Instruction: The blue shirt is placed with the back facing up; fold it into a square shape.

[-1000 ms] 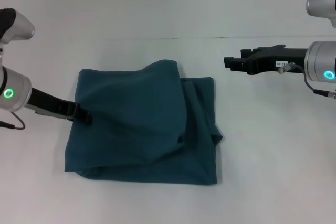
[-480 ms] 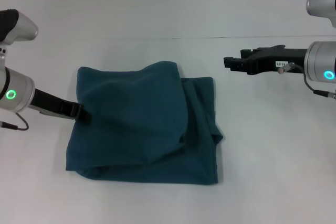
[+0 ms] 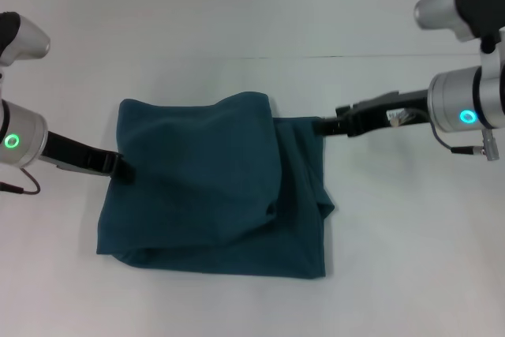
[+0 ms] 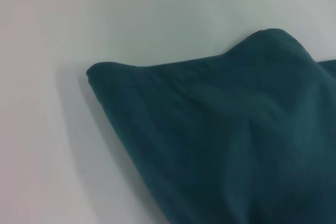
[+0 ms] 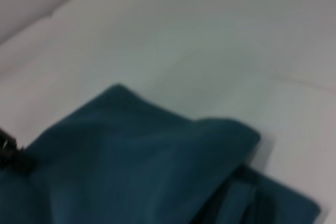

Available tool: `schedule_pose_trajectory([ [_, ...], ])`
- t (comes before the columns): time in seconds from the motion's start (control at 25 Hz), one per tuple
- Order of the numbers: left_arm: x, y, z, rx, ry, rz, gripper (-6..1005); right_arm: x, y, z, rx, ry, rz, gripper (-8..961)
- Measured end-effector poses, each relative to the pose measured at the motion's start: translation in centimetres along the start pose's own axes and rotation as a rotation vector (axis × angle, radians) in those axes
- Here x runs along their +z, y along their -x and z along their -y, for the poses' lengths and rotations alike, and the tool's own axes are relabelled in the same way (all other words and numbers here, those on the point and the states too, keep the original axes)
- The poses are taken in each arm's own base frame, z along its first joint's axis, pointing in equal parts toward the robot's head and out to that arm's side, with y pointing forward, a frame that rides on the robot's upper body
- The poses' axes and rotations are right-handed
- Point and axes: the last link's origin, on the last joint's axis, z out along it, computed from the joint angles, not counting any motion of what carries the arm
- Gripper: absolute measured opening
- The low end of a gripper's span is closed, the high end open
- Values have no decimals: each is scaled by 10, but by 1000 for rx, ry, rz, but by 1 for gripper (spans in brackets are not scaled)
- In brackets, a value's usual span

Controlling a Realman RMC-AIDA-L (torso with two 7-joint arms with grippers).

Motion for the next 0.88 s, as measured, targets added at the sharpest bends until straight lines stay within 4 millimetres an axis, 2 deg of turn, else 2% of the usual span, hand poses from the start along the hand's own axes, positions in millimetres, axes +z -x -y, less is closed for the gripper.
schedule_pose_trajectory([
  [0.4,1,15,7,-27,10,1,89,-5,-9,-19,18,93,-119,515],
  [0.6,2,15,7,-16,11,-1,89,-4,-9,-29,39,156,-118,512],
  [0.88,2,11,5,-5,12,-5,89,3,-11,-33,50,173,-138,508],
])
